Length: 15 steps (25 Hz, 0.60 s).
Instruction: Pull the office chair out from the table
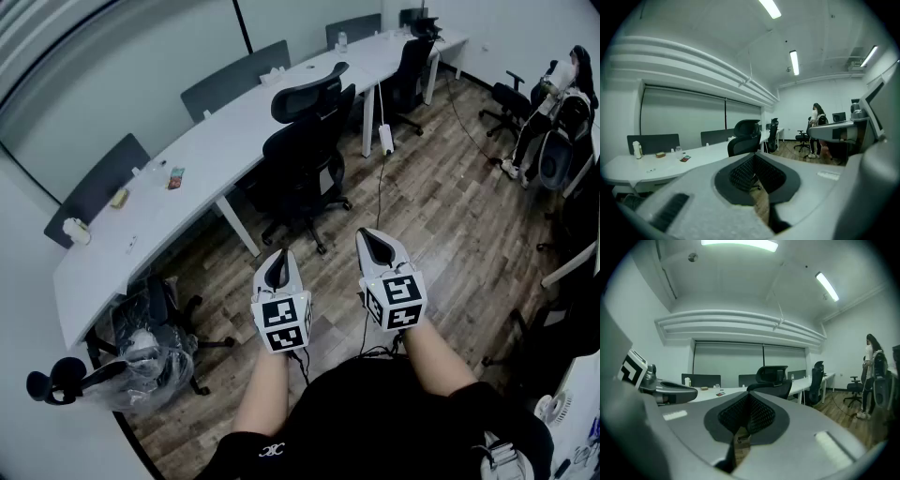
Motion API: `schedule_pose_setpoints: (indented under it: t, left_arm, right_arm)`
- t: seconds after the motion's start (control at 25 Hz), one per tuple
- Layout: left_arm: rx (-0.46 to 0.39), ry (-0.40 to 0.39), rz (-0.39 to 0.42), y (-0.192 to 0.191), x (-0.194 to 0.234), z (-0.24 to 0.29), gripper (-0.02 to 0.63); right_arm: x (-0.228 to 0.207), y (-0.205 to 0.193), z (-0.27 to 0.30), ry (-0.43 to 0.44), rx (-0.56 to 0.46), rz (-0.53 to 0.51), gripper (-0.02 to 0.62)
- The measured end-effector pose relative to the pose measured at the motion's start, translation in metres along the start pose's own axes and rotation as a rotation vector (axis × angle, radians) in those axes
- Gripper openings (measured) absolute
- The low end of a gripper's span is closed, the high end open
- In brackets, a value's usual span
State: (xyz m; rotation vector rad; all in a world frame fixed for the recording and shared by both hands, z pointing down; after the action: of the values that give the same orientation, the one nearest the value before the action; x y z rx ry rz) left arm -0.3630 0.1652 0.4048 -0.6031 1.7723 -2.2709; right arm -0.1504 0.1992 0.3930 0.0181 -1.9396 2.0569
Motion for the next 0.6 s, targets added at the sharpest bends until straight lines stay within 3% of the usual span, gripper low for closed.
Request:
schedule_pose_setpoints:
  t: [0.32,0.6]
  left_arm:
    - [0.000,-0.012,0.009,-0.002,0.004,-0.010,0.007]
    - [0.005,-0.019,0.025,-0.006,0.010,-0.014,0.006]
  right_arm:
    - [0.010,-0.002,-0.007,-0.035,-0.001,0.029,0.009]
    - [0.021,-0.006,-0.008,-0.013,0.013,0.036,0.009]
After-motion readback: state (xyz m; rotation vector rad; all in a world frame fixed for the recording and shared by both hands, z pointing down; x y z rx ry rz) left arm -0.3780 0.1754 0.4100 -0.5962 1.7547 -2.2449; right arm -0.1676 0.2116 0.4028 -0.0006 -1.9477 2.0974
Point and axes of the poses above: the fingertips, and each gripper's own axes: z forward along the fingers, x to its left, y out of its top, the point moved 10 cm from there along -z, backward along the fingers, and after that the axes turned 15 degrees about -z, right-handed, at the moved point
